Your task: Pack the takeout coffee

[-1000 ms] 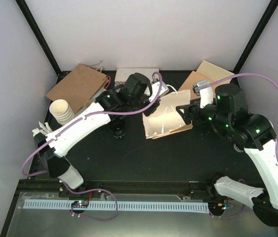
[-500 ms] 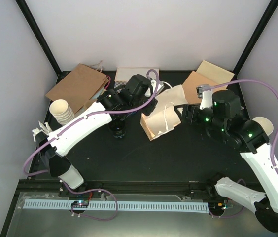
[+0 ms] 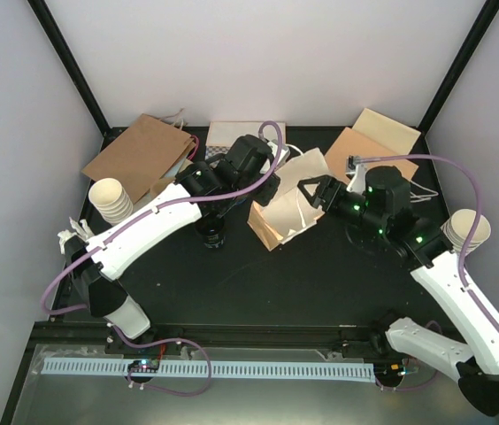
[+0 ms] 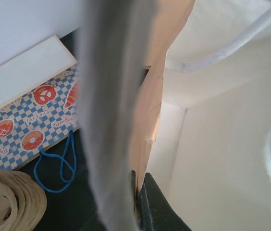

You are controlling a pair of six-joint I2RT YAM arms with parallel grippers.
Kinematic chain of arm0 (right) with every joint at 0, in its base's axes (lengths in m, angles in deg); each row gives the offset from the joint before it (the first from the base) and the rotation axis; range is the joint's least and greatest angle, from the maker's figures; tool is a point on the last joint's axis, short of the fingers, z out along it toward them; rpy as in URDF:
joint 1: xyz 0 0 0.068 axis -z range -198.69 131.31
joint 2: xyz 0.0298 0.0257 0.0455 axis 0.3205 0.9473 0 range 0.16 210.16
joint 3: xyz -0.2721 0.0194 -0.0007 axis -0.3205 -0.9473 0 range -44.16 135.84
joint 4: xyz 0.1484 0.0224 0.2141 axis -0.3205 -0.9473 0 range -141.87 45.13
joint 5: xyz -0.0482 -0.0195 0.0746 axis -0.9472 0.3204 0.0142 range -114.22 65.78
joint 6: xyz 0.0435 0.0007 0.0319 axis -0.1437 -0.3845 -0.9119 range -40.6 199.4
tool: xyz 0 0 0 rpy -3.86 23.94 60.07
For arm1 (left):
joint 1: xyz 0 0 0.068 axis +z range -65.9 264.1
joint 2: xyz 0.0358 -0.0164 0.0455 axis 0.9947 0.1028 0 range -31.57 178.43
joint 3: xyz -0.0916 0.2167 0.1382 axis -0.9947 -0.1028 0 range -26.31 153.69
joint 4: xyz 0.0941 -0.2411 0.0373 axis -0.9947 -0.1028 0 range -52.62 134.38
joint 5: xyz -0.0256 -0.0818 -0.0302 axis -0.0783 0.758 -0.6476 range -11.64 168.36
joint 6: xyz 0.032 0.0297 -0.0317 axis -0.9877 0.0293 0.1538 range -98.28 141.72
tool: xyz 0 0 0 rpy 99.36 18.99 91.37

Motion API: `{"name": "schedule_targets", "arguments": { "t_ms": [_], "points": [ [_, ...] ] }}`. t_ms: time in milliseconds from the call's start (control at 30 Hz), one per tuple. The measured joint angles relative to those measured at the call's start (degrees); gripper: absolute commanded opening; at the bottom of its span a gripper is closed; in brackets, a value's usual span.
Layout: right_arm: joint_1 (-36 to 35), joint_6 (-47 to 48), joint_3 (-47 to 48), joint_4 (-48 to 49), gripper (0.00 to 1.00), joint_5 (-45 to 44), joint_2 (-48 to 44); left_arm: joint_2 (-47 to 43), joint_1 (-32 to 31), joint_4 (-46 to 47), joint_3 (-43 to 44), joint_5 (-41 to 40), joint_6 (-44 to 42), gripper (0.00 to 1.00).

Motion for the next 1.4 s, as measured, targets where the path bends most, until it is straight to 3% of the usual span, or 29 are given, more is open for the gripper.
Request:
{"name": "schedule_targets", "arguments": {
  "t_ms": [300,633,933,1167,1400],
  "points": [
    [-0.35,-8.61,-0.09,3.43,0.72,-3.87,5.81,0.0,0.0,0.0,-1.36,0.0,0.94,0.04],
    [-0.39,-11.93,-0.07,5.11,0.68,-11.85,10.16,-0.52,0.0,0.48,-2.36,0.26,1.77,0.04],
    [-0.87,-10.49,-0.09,8.87,0.65,-16.31,14.32,-1.29,0.0,0.5,-2.4,1.6,2.08,0.04],
    [-0.92,-5.95,-0.09,15.98,0.65,-13.81,13.77,-2.43,0.0,0.81,-2.73,2.16,2.1,0.04],
    [-0.92,0.74,4.66,9.92,0.69,-11.74,11.67,-4.02,0.0,1.44,-3.52,1.31,1.95,0.05]
  ]
}}
